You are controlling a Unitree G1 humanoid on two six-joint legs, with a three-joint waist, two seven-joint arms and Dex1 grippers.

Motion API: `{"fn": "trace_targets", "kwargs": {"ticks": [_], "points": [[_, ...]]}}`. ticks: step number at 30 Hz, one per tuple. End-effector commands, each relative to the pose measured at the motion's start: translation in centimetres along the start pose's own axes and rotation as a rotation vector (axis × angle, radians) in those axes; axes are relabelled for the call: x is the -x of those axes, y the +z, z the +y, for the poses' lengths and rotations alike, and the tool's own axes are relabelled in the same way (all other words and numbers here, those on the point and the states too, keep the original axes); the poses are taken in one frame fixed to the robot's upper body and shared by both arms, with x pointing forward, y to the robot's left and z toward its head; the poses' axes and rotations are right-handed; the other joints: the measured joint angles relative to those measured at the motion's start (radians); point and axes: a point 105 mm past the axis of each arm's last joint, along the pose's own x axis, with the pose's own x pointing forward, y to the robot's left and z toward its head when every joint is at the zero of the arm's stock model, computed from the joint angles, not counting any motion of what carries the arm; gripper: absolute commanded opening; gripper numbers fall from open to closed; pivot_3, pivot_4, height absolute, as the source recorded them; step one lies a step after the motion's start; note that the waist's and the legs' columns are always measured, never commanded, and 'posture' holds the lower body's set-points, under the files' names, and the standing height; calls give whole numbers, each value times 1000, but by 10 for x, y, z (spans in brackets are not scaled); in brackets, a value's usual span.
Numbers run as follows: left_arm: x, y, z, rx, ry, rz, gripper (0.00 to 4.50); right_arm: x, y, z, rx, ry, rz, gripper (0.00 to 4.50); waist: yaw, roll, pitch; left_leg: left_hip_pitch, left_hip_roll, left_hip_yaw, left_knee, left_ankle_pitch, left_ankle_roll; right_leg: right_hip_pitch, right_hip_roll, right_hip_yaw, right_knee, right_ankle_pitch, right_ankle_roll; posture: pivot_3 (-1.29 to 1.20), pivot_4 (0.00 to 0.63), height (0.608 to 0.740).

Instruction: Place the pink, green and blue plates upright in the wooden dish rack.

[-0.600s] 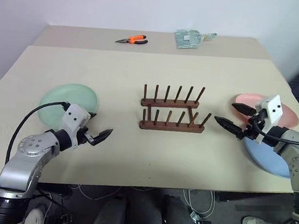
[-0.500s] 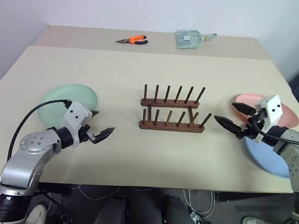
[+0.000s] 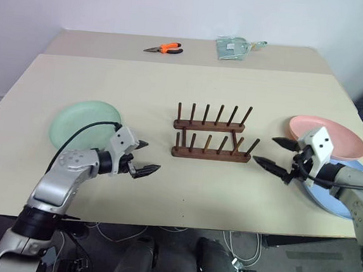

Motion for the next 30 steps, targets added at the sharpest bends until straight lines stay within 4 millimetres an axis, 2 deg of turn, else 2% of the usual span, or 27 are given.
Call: {"fn": "trace_targets", "kwargs": {"ticks": [1, 5, 7, 10, 14, 15, 16, 23, 27, 30], "points": [[-26, -2, 0, -39, -85, 8, 4500, 3, 8, 16, 21, -15, -43, 4419, 3, -1, 0, 0, 0, 0, 0, 0, 0, 0, 0, 0, 0, 0, 0, 0, 150, 740], [-59, 8, -3, -35, -177, -17, 4500, 7, 0, 32, 11, -41, -21, 4419, 12, 0, -1, -3, -1, -2, 4, 0, 1, 0, -1, -1, 0, 1, 2, 0, 150, 740], [-69, 10, 0, -44, -186, -22, 4500, 9, -1, 38, 6, -57, -21, 4419, 13, 0, -1, -5, -1, -3, 8, -1, 2, 0, 0, -2, 0, 1, 2, 0, 150, 740], [-83, 14, -2, -64, -204, -29, 3178, 14, -4, 42, 2, -80, -9, 4500, 19, 0, -1, -5, -1, -2, 11, -2, 3, 1, 0, -2, 0, -1, 6, 0, 150, 740], [-85, 13, -8, -97, -236, -41, 1196, 14, -7, 40, 11, -97, 3, 4500, 19, 0, -1, -5, -1, -2, 11, -2, 4, 1, -1, -2, 0, -1, 6, 0, 150, 740], [-84, 13, -9, -107, -242, -42, 793, 13, -8, 40, 14, -99, 5, 4500, 20, 0, -2, -5, -1, -2, 11, -2, 4, 1, 0, -2, 0, -1, 6, 0, 150, 740], [-82, 13, -12, -130, -254, -47, 775, 14, -8, 38, 14, -100, 6, 4500, 19, 1, -2, -5, -1, -2, 11, -2, 4, 1, 0, -2, 0, -1, 6, 0, 150, 740], [-56, 18, -34, -207, -385, -68, 775, 25, -22, 37, 5, -39, 90, 4500, 19, 1, -2, -5, -1, -2, 11, -3, 4, 1, 0, -2, 0, -1, 6, 0, 150, 740], [-45, 15, -40, -197, -420, -45, 2715, 31, -31, 35, 9, -35, 133, 4500, 19, 1, -2, -5, 0, -2, 11, -3, 4, 1, 0, -2, 0, -2, 4, 0, 150, 740], [-45, 4, -26, -215, -319, 13, 4270, 33, -38, 34, 19, -35, 162, 4500, 22, 1, -2, -5, 0, -2, 11, -3, 4, 1, 0, -2, 0, -3, 4, 0, 150, 740]]}}
